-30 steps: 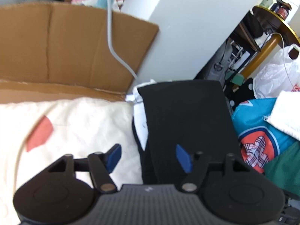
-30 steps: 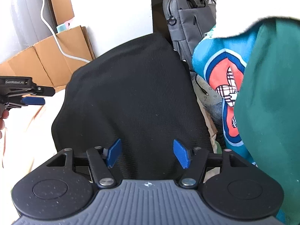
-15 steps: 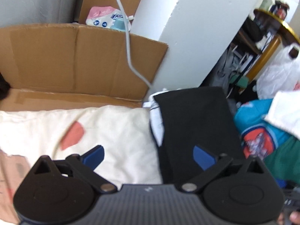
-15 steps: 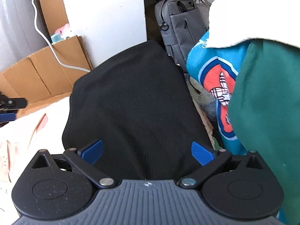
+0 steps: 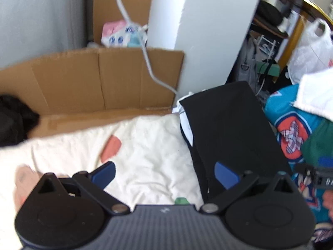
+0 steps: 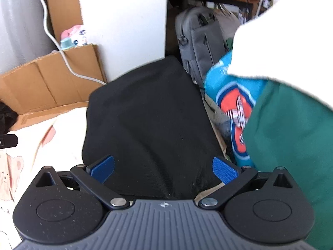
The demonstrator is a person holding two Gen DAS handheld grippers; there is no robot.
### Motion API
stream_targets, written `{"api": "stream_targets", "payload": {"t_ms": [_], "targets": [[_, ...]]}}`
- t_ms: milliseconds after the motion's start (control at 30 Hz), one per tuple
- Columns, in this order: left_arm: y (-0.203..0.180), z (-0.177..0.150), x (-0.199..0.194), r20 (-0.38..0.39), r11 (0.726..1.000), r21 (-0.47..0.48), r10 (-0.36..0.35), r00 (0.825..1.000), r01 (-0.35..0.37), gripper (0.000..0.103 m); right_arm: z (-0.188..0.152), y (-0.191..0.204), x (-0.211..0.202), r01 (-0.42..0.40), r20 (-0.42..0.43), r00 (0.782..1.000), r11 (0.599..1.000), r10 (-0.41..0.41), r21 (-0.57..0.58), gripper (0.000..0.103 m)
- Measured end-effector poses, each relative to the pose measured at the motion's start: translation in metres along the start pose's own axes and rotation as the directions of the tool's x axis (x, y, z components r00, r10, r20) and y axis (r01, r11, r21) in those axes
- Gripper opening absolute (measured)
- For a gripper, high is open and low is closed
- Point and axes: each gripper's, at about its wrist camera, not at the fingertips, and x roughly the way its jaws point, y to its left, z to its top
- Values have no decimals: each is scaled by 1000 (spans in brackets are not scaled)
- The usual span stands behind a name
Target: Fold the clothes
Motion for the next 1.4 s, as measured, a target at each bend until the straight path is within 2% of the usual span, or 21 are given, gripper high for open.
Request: {"api": "stream_targets", "payload": {"t_ms": [100, 200, 333, 500, 667, 833, 1000, 1100, 1200, 1400], "targets": [[-2, 2, -19, -6, 1000, -7, 20, 1000, -20, 103, 6, 9, -20, -20, 2, 1000, 1000, 20, -6, 103], [-5, 3, -49, -10, 997, -12, 82, 997, -82, 103, 11, 18, -40, -38, -1, 999, 999, 38, -25, 103], [-7, 2, -77, -25, 993, -34, 116, 993, -117, 103, 19, 34, -66, -82, -22, 997, 992, 80, -97, 103], [-9, 1, -115, -51, 986, -87, 137, 989, -141, 103, 27, 42, -99, -110, -54, 993, 990, 105, -91, 103], [-8, 4, -157, -20, 977, -103, 184, 983, -186, 103, 28, 39, -138, -155, -48, 987, 987, 153, -50, 103], [-5, -4, -194, -28, 974, -152, 164, 986, -166, 103, 11, 38, -176, -176, -60, 983, 984, 176, 0, 103], [-2, -22, -233, 13, 965, -177, 198, 980, -193, 103, -4, 43, -209, -186, -42, 982, 983, 185, -9, 103], [5, -33, -245, 15, 958, -180, 229, 973, -222, 103, -2, 40, -221, -201, -17, 979, 979, 201, 8, 103], [12, -42, -254, 3, 956, -197, 224, 975, -219, 103, 3, 37, -231, -196, 15, 981, 980, 196, 42, 103], [13, -46, -275, 69, 961, -190, 218, 973, -202, 103, -2, 52, -254, -261, 37, 965, 965, 261, 22, 103]]}}
